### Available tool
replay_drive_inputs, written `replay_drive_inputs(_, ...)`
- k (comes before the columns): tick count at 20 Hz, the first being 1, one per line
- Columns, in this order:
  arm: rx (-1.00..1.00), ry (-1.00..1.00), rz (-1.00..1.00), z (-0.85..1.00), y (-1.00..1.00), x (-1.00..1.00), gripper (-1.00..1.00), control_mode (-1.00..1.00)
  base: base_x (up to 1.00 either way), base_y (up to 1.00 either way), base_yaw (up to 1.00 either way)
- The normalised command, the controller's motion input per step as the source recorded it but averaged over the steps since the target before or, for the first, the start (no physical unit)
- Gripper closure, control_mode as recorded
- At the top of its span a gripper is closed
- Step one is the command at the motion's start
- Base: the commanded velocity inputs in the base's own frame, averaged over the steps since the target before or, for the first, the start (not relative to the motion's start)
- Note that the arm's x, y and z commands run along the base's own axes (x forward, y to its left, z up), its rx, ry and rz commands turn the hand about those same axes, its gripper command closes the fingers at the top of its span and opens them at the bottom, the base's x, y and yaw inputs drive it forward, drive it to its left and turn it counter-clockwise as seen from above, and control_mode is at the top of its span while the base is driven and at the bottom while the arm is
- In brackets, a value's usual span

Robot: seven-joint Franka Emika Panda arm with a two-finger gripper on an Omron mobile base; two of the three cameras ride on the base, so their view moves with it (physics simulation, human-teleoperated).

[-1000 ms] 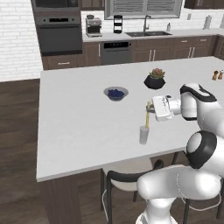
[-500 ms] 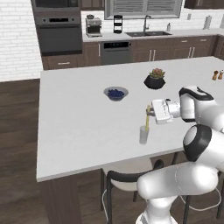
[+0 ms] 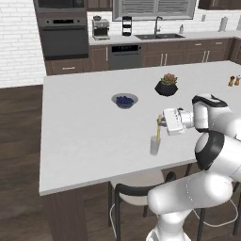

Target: Take a straw from the drawer in front and place it inside the glass cup on the dining counter.

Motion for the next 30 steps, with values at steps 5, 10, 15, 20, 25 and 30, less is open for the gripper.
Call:
replay_drive_inputs(5, 0.00, -0.01, 0.00, -0.15, 0.00, 0.00, 1.00, -1.00, 0.00, 0.00, 0.00)
replay_drive_inputs(10, 0.00, -0.02, 0.00, 0.05, 0.00, 0.00, 1.00, -1.00, 0.00, 0.00, 0.00)
replay_drive_inputs(15, 0.00, -0.01, 0.00, 0.26, 0.00, 0.00, 1.00, -1.00, 0.00, 0.00, 0.00)
replay_drive_inputs(20, 0.00, 0.00, 0.00, 0.12, 0.00, 0.00, 1.00, -1.00, 0.00, 0.00, 0.00)
replay_drive_inputs(25, 0.00, 0.01, 0.00, -0.03, 0.00, 0.11, 1.00, -1.00, 0.00, 0.00, 0.00)
replay_drive_inputs(30, 0.00, 0.01, 0.00, -0.13, 0.00, 0.44, 1.00, -1.00, 0.00, 0.00, 0.00)
